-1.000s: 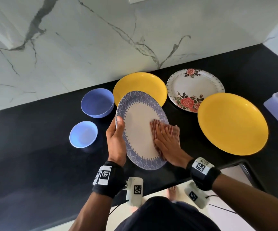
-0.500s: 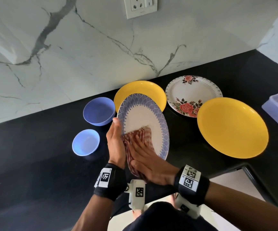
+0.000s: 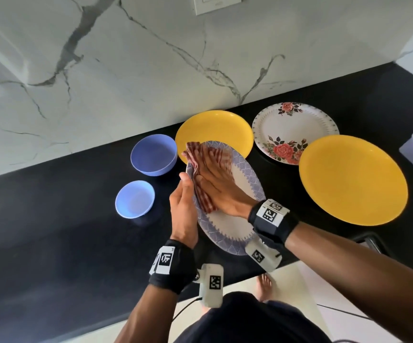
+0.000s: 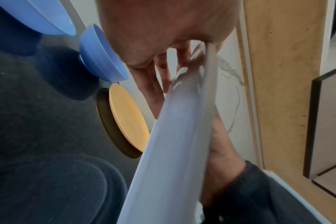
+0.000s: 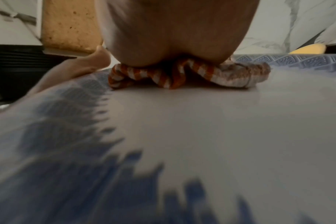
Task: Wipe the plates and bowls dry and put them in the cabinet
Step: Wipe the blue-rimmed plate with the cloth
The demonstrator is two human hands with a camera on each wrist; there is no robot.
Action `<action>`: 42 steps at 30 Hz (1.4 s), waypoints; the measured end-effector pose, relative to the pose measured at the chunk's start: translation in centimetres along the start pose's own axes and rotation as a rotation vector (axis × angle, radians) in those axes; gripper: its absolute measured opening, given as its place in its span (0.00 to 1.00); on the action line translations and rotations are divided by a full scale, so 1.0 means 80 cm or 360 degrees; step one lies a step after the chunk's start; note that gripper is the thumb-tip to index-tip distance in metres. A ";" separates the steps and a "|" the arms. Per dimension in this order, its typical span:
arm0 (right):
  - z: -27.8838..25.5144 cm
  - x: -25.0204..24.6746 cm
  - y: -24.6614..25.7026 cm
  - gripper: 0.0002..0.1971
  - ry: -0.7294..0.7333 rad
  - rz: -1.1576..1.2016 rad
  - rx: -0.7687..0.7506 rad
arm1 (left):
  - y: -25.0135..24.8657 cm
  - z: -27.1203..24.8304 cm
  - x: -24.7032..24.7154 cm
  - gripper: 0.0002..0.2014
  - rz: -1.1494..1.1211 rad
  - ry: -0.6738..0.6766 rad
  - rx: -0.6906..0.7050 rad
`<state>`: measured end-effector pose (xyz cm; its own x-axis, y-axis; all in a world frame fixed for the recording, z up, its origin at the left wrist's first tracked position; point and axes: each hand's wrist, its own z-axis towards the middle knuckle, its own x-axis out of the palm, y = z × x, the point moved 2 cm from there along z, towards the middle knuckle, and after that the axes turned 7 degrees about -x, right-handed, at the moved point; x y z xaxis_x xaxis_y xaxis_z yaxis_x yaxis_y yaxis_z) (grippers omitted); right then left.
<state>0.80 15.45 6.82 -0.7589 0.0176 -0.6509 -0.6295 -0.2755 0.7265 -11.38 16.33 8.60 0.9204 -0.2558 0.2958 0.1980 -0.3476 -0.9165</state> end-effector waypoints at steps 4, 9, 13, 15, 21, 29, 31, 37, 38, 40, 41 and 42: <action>-0.039 0.032 -0.003 0.29 0.0108 -0.0178 -0.0074 | 0.002 0.005 -0.001 0.48 -0.0152 0.0056 -0.0162; -0.079 0.044 0.001 0.29 0.0236 -0.0302 -0.0203 | 0.006 0.002 -0.005 0.35 -0.0233 -0.0010 -0.0154; -0.107 0.040 -0.004 0.28 0.0420 -0.0311 -0.0163 | 0.006 -0.002 0.002 0.19 -0.0166 -0.0072 -0.0066; -0.119 0.034 -0.004 0.28 0.0503 -0.0303 -0.0172 | 0.005 -0.002 0.005 0.18 -0.0160 -0.0043 -0.0068; -0.169 0.032 -0.038 0.27 0.0653 -0.0453 -0.0113 | 0.002 0.012 -0.003 0.17 -0.0141 -0.0105 -0.0074; -0.167 0.019 -0.094 0.37 0.0416 -0.0343 0.0416 | -0.001 0.008 0.000 0.16 0.0061 -0.0240 0.0037; -0.150 0.014 -0.113 0.43 0.0562 -0.0398 0.0461 | 0.001 0.008 -0.002 0.16 0.0097 -0.0243 0.0046; -0.085 -0.008 -0.123 0.40 0.0724 -0.0531 0.0470 | -0.003 0.009 -0.013 0.18 0.0191 -0.0242 0.0023; -0.073 -0.012 -0.119 0.40 0.0723 -0.0500 0.0516 | -0.003 0.008 -0.014 0.18 0.0202 -0.0242 0.0007; -0.048 -0.014 -0.108 0.31 0.0703 -0.0495 0.0551 | -0.003 0.005 -0.015 0.18 0.0221 -0.0249 -0.0029; -0.038 -0.015 -0.101 0.28 0.0667 -0.0481 0.0531 | -0.002 0.005 -0.016 0.19 0.0231 -0.0245 -0.0044; -0.027 -0.015 -0.095 0.28 0.0626 -0.0450 0.0505 | -0.002 0.006 -0.016 0.19 0.0239 -0.0237 -0.0053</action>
<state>6.82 15.45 1.60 -0.4734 -0.3264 -0.8181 -0.8639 -0.0091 0.5035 -12.46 17.13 8.22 0.9788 -0.1719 0.1110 0.0456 -0.3458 -0.9372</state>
